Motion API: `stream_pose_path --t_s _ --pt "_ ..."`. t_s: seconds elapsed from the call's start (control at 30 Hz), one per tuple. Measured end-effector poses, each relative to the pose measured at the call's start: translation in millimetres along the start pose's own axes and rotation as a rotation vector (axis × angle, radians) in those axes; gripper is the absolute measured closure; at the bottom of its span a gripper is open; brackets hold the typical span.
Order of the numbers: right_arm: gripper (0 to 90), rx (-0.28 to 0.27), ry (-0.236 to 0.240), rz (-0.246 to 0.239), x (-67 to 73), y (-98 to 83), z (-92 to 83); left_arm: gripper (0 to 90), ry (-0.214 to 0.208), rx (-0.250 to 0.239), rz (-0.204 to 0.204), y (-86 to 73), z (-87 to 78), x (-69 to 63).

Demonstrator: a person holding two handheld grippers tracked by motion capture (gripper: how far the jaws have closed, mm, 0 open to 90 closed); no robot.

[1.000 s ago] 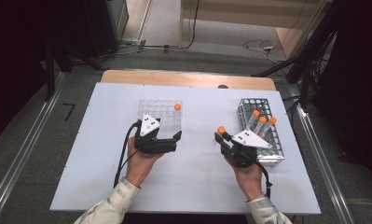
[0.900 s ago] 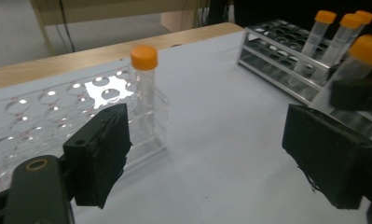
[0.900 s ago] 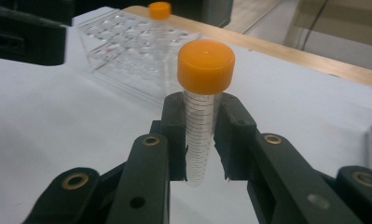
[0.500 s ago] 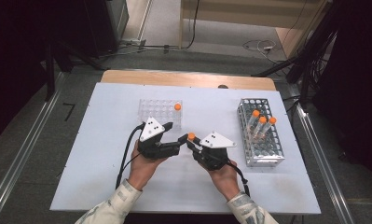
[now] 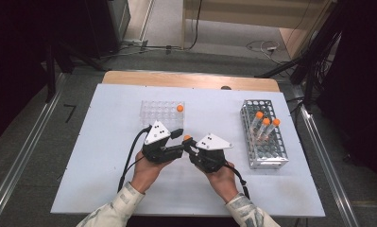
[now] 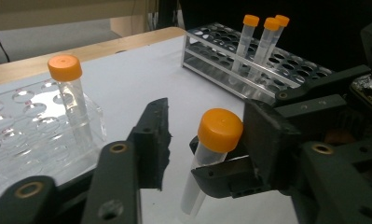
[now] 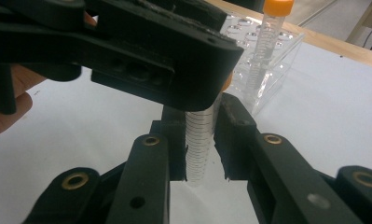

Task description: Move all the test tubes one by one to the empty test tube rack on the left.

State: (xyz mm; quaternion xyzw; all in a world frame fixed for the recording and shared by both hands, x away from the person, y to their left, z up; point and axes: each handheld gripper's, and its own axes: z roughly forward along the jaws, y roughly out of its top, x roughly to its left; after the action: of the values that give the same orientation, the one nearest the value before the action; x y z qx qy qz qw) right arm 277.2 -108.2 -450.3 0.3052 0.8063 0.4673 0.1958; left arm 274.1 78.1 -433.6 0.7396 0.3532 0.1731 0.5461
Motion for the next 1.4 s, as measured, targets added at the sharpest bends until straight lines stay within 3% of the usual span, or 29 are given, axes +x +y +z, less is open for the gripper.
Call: stream_pose_path --t_s 0.23,0.53,0.73,0.83,1.17,1.4 --pt "72.3 0.007 0.006 0.003 1.8 -0.2 0.5 68.4 -0.019 0.013 0.014 -1.4 2.1 -2.0" --pt "71.2 0.009 0.011 0.008 1.4 -0.4 -0.1 70.1 -0.019 0.017 0.014 -0.8 1.4 -2.2" --pt "35.5 0.015 0.026 0.014 -3.9 -0.9 -2.8 70.2 -0.006 0.011 -0.005 0.5 -0.2 3.1" --pt "25.7 0.019 0.01 0.025 -7.9 -1.6 -4.7 70.2 0.002 0.002 -0.018 2.5 -2.3 6.5" --pt "18.7 0.0 -0.019 0.071 -23.4 -12.5 -21.3 70.1 0.024 -0.028 -0.046 12.0 -10.8 16.0" --pt "16.1 0.007 -0.04 0.077 -31.1 -23.4 -28.1 70.1 0.03 -0.034 -0.053 14.5 -10.7 18.6"
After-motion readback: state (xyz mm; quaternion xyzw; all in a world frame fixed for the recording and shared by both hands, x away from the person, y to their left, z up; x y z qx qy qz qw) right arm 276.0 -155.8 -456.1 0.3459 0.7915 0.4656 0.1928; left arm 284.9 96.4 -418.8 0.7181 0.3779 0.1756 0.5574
